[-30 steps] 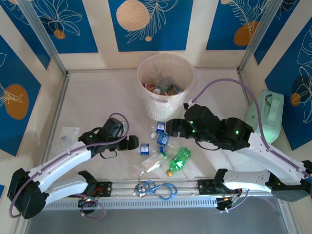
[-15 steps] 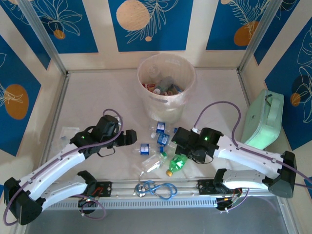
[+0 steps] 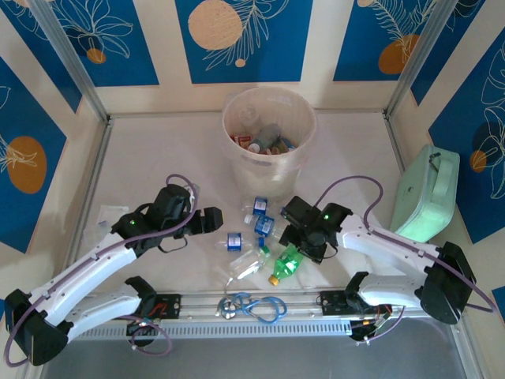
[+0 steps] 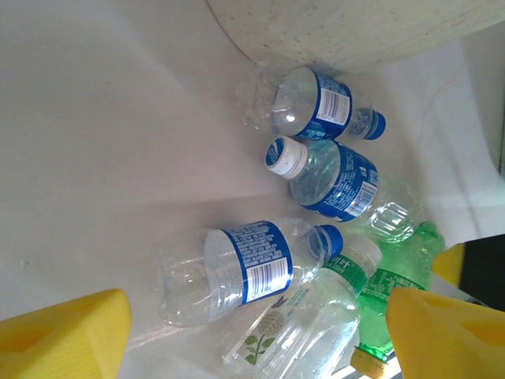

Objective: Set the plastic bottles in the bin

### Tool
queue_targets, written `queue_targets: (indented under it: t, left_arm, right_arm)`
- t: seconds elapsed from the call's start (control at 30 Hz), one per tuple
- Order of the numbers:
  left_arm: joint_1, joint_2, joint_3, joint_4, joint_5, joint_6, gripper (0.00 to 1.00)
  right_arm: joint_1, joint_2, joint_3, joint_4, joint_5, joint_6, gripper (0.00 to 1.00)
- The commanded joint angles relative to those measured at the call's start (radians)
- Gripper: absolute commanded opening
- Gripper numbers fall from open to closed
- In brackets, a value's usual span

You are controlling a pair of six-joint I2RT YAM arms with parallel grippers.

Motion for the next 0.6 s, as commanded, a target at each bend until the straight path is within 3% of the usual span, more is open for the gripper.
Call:
queue_targets:
  t: [0.0, 0.57]
  left_arm:
    - [0.006, 0.002, 0.012, 0.022, 0.022, -0.006, 0.84]
    - [0.032, 0.015, 0.018, 0.034, 0.044, -0.006, 0.83]
  right_arm:
    - [-0.022, 0.019, -0.027, 0.012, -0.059, 0.003, 0.77]
    - [-0.133, 0.173, -0.08, 0.14, -0.158, -0.061, 0.76]
